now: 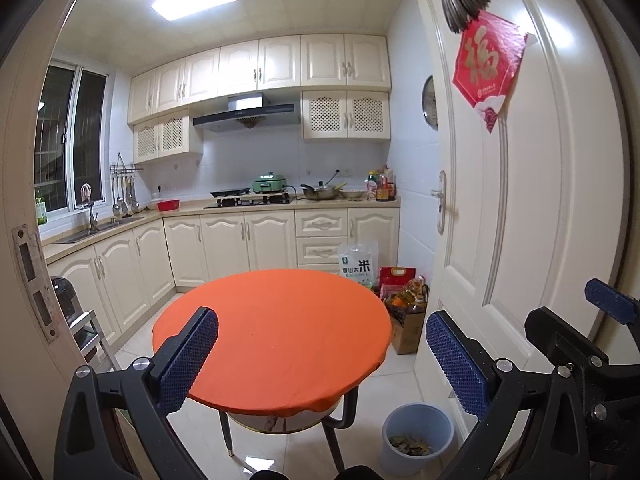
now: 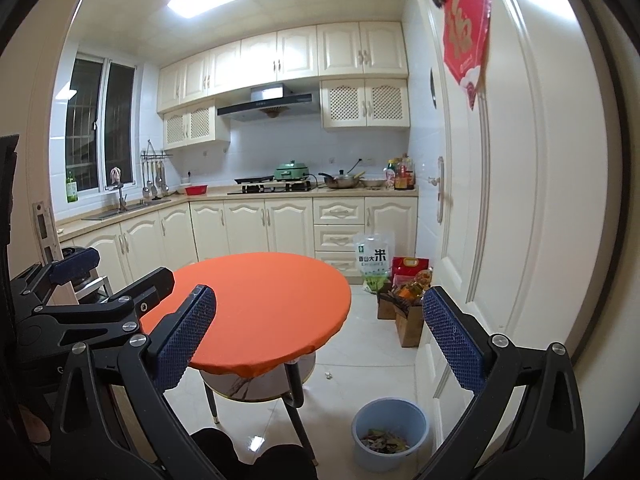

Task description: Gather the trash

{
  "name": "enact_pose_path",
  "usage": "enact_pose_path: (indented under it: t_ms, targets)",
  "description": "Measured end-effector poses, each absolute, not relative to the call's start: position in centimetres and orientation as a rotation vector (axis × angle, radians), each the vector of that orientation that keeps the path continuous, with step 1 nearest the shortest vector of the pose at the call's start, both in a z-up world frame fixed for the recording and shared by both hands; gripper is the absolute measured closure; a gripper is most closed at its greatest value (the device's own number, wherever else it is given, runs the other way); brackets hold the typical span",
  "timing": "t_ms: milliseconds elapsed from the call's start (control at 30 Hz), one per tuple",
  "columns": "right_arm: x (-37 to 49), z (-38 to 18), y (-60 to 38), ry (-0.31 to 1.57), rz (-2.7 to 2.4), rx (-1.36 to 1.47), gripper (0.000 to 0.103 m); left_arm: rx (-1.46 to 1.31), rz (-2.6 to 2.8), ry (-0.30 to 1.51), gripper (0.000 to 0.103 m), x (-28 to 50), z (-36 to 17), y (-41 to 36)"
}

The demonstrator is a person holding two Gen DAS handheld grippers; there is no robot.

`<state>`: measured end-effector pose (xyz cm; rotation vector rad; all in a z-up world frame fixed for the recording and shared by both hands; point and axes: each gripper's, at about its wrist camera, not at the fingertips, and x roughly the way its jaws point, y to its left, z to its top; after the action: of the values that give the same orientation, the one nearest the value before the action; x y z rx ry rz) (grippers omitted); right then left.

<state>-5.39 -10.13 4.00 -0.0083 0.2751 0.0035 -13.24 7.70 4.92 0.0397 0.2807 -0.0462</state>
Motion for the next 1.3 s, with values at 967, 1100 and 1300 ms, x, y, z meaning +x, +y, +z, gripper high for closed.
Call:
enact_pose_path:
  t_ms: [967, 1100, 1300]
  targets:
    - [-4.9, 3.6, -10.5, 0.285, 0.014, 0.010, 0.000, 0.044, -0.046, 0.265, 0.001, -12.7, 4.1, 8.5]
    - [-4.9, 3.6, -10.4, 0.284, 0.016, 0.013, 0.000, 0.047, -0.044, 0.260, 0.001, -12.8, 4.1, 8.7]
    - [-4.9, 3.6, -10.4, 0.283, 0.014, 0.013, 0.000, 0.047, -0.045, 0.259, 0.001, -12.7, 4.1, 8.9]
